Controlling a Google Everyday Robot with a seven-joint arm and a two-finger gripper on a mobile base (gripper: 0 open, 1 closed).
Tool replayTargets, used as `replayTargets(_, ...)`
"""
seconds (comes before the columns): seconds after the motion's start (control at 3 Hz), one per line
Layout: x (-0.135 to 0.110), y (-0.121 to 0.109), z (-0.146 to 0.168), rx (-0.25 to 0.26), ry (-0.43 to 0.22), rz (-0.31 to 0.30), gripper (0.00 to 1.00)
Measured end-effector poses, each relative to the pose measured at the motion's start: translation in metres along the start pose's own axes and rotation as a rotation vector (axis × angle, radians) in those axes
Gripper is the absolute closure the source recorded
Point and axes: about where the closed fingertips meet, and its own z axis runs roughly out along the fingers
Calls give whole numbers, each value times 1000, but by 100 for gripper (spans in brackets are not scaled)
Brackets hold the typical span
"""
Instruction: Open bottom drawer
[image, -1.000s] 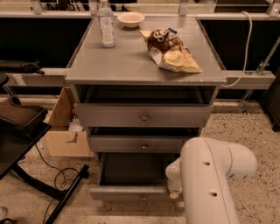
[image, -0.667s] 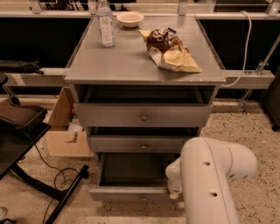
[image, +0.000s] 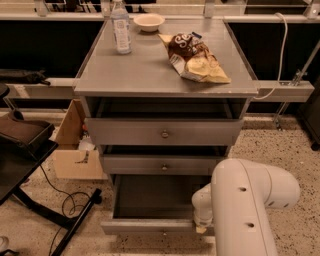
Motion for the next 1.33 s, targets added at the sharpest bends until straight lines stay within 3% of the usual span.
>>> replayTargets(0.33,11,24,5,-44,-10,12,100)
replayTargets(0.67,9,23,4,-44,-10,12,100)
replayTargets(1.0,23,48,10,-89,-22,23,100)
replayTargets(1.33,19,47,8,-89,-22,23,100)
